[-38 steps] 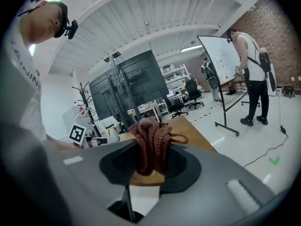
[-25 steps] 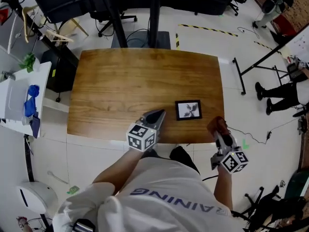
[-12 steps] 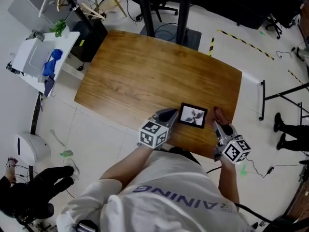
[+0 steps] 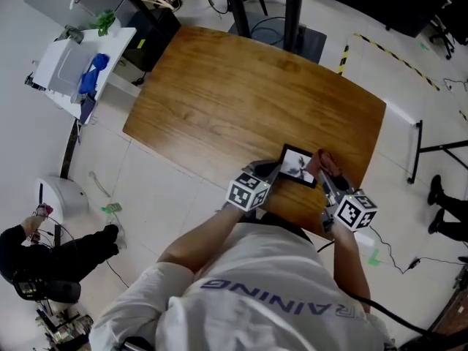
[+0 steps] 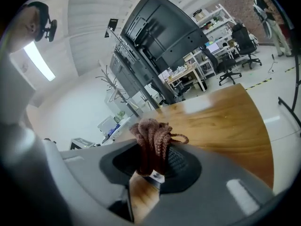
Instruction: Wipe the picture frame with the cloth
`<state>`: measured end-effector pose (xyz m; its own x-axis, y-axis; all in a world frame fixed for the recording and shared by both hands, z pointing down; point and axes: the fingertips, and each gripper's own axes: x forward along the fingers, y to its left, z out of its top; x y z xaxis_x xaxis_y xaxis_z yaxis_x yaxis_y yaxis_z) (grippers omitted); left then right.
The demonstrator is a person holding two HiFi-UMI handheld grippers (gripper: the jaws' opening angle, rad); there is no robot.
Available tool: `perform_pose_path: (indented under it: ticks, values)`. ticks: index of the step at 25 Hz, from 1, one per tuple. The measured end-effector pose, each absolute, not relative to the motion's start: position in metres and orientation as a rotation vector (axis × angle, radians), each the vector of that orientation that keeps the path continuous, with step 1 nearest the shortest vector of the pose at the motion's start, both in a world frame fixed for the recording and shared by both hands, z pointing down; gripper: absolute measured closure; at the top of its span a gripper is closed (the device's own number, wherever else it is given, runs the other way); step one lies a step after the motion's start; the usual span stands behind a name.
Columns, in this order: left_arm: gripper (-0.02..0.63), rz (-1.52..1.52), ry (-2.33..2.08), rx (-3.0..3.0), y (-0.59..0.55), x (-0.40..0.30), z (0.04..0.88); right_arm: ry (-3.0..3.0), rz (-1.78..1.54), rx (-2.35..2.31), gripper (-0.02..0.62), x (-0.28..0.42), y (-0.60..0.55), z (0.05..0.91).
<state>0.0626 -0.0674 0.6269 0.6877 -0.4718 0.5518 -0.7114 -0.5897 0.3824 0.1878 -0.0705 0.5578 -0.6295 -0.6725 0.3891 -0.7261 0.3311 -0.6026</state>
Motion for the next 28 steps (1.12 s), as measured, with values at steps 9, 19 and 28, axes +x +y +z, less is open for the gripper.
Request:
perform_pose_path:
  ticks: [9, 19, 28]
  values:
    - [0.6, 0.7, -0.784, 2.233, -0.05, 0.076, 0.679, -2.388, 1.376, 1.196, 0.479, 0.136, -0.089, 0.606]
    - [0.6, 0.706, -0.758, 2.256, -0.048, 0.082, 0.682, -2.16, 1.503, 1.137, 0.479, 0.094, -0.102, 0.663]
    - [0.6, 0.695, -0.763, 2.274, -0.049, 0.081, 0.684, -2.071, 1.469, 1.185, 0.477, 0.12, -0.1, 0.672]
